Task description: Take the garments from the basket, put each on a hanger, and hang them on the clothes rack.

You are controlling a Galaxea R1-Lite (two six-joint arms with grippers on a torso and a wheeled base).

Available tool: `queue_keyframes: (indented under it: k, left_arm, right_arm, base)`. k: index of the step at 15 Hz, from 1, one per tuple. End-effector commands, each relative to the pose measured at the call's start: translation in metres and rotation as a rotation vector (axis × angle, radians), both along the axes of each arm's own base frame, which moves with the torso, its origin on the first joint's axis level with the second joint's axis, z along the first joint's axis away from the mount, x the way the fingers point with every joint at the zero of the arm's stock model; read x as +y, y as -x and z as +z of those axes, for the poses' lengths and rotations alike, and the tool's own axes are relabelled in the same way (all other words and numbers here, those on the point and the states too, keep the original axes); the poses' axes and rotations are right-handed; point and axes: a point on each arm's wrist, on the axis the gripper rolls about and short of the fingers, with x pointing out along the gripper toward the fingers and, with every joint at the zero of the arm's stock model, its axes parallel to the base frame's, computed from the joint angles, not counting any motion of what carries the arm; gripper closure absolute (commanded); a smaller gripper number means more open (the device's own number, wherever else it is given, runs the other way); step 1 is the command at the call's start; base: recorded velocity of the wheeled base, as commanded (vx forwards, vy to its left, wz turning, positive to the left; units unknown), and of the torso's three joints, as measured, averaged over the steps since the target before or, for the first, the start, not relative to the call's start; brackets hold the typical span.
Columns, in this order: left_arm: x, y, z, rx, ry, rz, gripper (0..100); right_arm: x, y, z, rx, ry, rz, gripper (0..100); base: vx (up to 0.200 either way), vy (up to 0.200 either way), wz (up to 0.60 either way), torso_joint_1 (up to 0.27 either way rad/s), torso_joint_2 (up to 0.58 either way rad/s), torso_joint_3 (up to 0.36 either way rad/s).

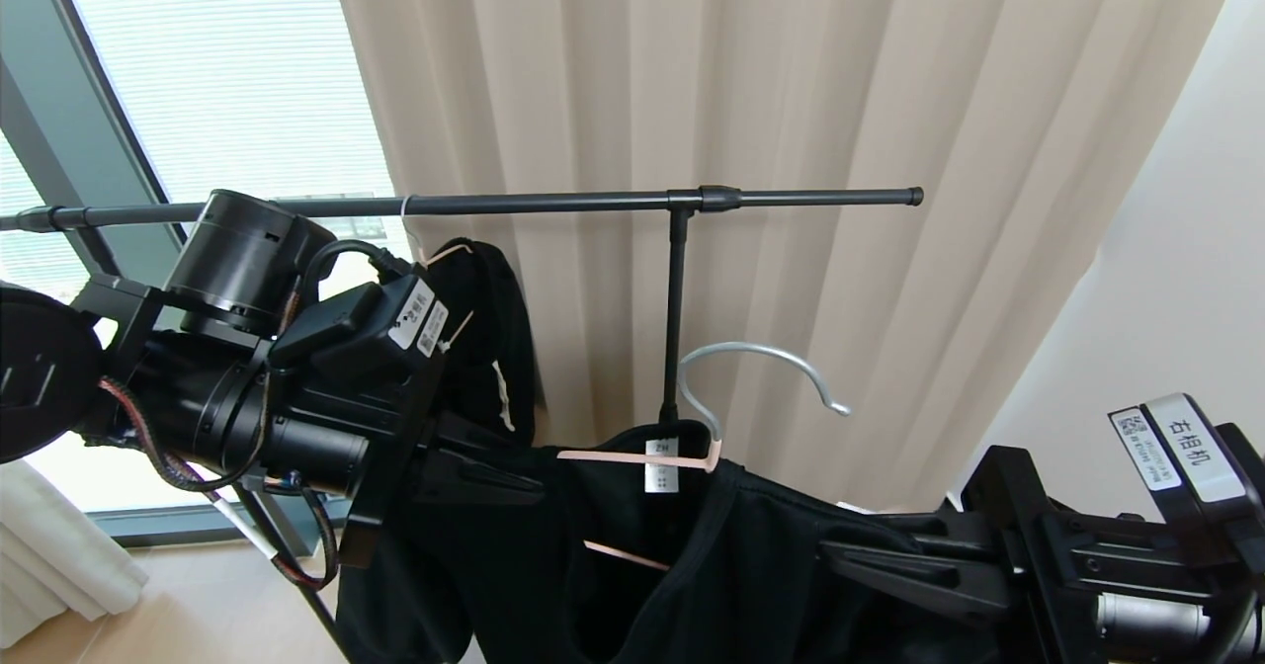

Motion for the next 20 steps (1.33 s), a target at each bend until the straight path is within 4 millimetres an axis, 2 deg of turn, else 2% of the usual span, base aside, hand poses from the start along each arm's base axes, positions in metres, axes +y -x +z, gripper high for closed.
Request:
queue_keyframes:
  k: [1, 2, 6, 16, 20]
  left_arm:
    - [0.001, 0.001, 0.001, -0.005, 0.002, 0.001, 100]
    - [0.001, 0.001, 0.002, -0.006, 0.003, 0.003, 100]
    - [0.007, 0.001, 0.002, -0.009, -0.002, 0.031, 100]
    - [0.032, 0.019, 0.004, -0.021, 0.004, 0.101, 100]
    - [0.041, 0.029, 0.007, -0.038, 0.011, 0.129, 100]
  right_arm:
    - [-0.001, 0.001, -0.002, 0.004, 0.004, -0.002, 100]
    - [-0.002, 0.001, -0.001, 0.003, 0.003, -0.005, 0]
    - [-0.011, -0.005, -0.002, 0.004, 0.004, -0.06, 0]
    - [-0.027, -0.018, -0.007, 0.027, 0.016, -0.16, 0]
    - [-0.032, -0.024, -0.027, 0.1, 0.061, -0.199, 0]
  base:
    - [0.0, 0.0, 0.0, 0.0, 0.0, 0.0]
    - [0.0, 0.0, 0.0, 0.0, 0.0, 0.0]
    - [0.0, 0.0, 0.0, 0.0, 0.0, 0.0]
    - [0.0, 0.0, 0.0, 0.0, 0.0, 0.0]
    - [0.0, 0.0, 0.0, 0.0, 0.0, 0.0]
